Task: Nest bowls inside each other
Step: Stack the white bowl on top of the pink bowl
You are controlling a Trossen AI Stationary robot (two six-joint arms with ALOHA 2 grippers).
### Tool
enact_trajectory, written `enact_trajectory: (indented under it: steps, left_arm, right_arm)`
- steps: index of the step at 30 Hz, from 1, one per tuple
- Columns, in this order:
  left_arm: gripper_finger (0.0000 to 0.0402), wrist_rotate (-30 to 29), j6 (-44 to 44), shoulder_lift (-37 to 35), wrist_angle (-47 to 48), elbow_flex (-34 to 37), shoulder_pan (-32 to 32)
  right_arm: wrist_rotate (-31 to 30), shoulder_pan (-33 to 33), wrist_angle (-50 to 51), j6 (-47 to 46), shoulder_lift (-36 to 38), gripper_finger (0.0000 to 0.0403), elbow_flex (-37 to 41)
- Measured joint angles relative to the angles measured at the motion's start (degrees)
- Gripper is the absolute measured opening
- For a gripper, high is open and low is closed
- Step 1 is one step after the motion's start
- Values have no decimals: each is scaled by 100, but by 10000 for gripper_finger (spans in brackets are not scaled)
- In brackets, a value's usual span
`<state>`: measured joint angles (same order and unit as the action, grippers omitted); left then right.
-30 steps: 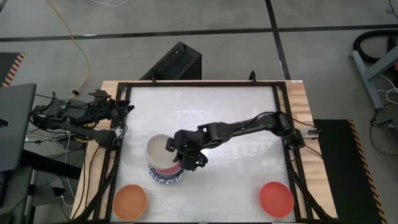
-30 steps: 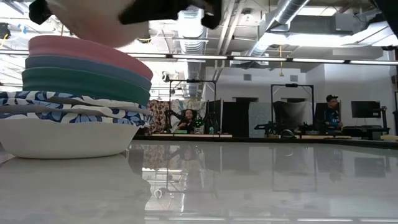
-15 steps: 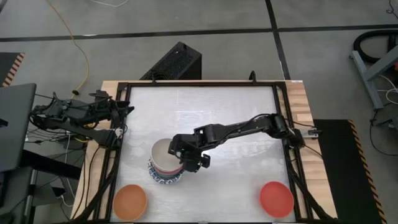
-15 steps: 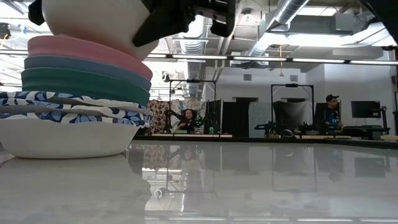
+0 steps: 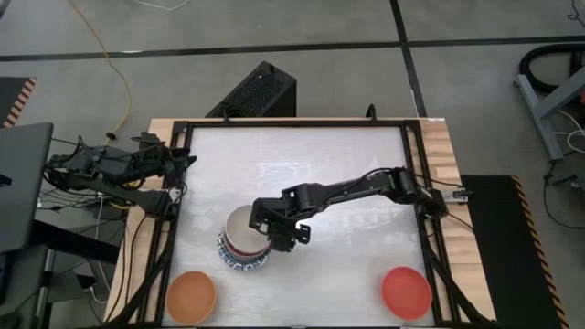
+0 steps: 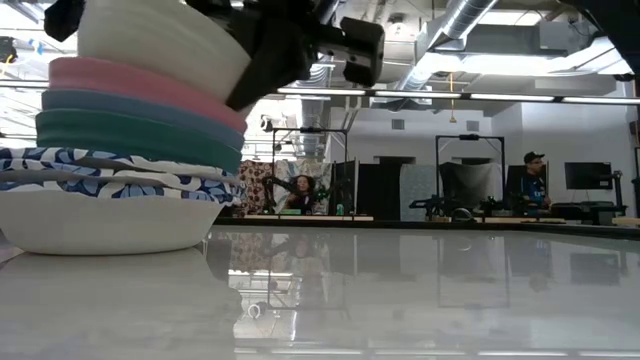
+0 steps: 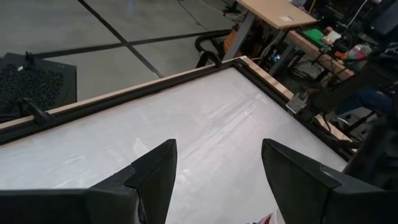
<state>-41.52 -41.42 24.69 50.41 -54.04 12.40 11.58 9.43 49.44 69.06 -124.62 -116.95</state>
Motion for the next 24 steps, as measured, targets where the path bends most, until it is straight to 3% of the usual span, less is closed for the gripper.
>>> enact_trajectory:
  steps: [6, 14, 24]
  left_arm:
    - [224, 11, -49, 0, -2, 0, -1]
    - [224, 15, -137, 0, -4, 0, -2]
    - [224, 75, -188, 0, -11, 0, -2]
  right_arm:
    - [-119, 37, -107, 1, -58, 6, -2]
    - [-305, 28, -215, -134, -58, 46, -2]
    - [-286, 11, -418, -634, -58, 51, -2]
